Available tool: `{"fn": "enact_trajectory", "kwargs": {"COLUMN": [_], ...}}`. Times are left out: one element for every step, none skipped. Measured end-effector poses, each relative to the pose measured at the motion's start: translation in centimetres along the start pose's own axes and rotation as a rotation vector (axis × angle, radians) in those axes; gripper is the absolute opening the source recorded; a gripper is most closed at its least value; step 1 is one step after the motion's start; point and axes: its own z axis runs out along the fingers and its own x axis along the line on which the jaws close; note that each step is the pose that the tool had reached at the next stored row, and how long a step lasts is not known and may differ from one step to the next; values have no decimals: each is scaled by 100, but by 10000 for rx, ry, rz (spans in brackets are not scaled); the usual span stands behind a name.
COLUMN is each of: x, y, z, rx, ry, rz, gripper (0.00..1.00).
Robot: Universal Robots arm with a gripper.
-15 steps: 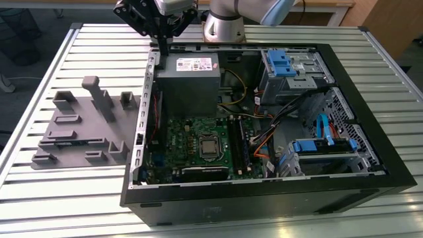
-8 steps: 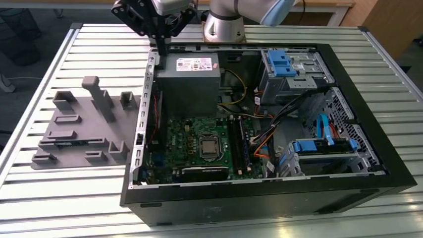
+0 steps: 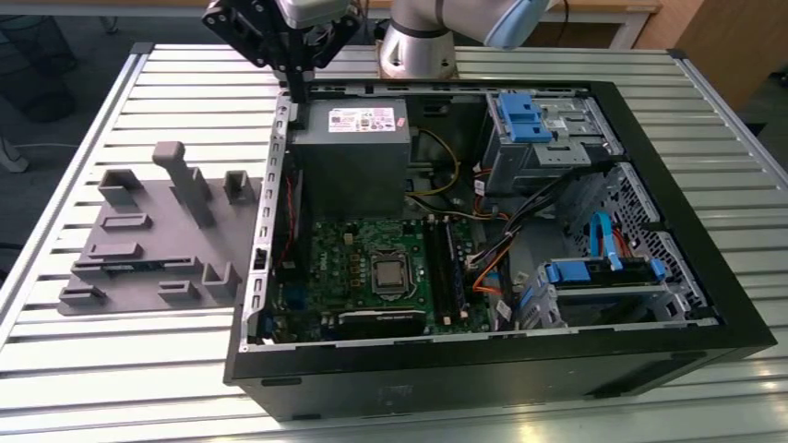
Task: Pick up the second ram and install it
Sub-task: 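Reach for the second ram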
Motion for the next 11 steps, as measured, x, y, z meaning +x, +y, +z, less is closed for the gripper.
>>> {"fn": "enact_trajectory", "kwargs": {"x": [5,10,14,19,23,27,31,35,39,43,47], "y": [-1,-1,-1,-1,-2,-2,-2,-3,-3,-3,-4], "z": [0,0,0,-1,0,0,-1,0,-1,-1,-1], "rx": [0,0,0,0,0,0,0,0,0,0,1], "ry": [-1,0,0,0,0,0,0,0,0,0,0], "rz": [0,0,0,0,0,0,0,0,0,0,0], "gripper": [11,11,11,11,11,11,11,11,11,11,11]}}
